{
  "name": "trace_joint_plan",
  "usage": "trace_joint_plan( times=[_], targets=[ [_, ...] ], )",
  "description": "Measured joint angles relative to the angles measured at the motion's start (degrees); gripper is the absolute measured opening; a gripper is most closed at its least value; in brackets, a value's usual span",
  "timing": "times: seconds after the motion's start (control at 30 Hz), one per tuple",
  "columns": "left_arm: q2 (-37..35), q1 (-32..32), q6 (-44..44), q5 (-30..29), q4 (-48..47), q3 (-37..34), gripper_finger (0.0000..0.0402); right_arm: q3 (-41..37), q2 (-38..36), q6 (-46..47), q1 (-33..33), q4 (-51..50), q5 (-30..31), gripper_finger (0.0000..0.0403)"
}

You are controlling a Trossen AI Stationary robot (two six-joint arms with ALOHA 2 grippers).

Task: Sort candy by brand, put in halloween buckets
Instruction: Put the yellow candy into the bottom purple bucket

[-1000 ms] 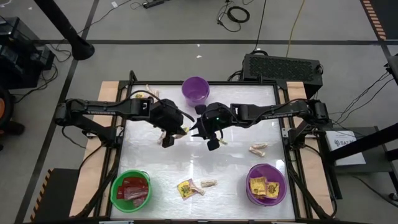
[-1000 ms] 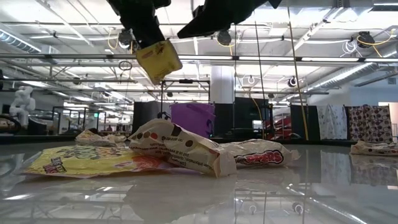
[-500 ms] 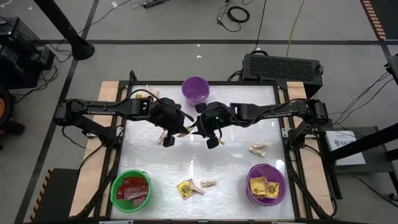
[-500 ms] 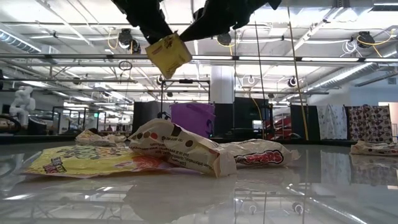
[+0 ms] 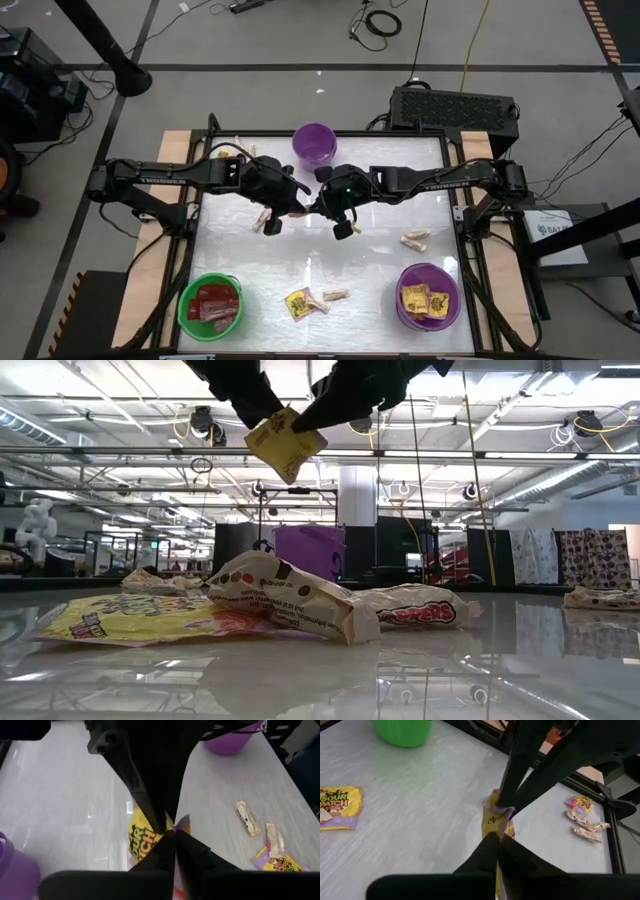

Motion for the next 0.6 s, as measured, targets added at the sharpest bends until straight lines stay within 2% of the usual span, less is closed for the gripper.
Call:
trace_joint_plan(
  times=[0.23, 0.37, 0.5, 0.6],
  targets=[
    [0.0, 0.0, -2.5, -1.1, -3.0, 0.0, 0.0115, 0.0, -0.4, 8.1, 0.0, -2.6, 0.0, 0.0002],
    [0.0, 0.6, -9.6, -5.1, -7.5, 0.0, 0.017, 0.0, -2.8, 23.1, 0.0, -7.9, 0.1, 0.0001],
    [0.0, 2.1, -8.3, -6.8, -15.7, 0.0, 0.0204, 0.0, -6.5, 40.3, 0.0, -20.2, -1.6, 0.0001],
    [0.0, 4.8, -6.7, -13.2, -23.5, 0.0, 0.0211, 0.0, -9.6, 48.9, 0.6, -32.3, -8.5, 0.0001]
  ],
)
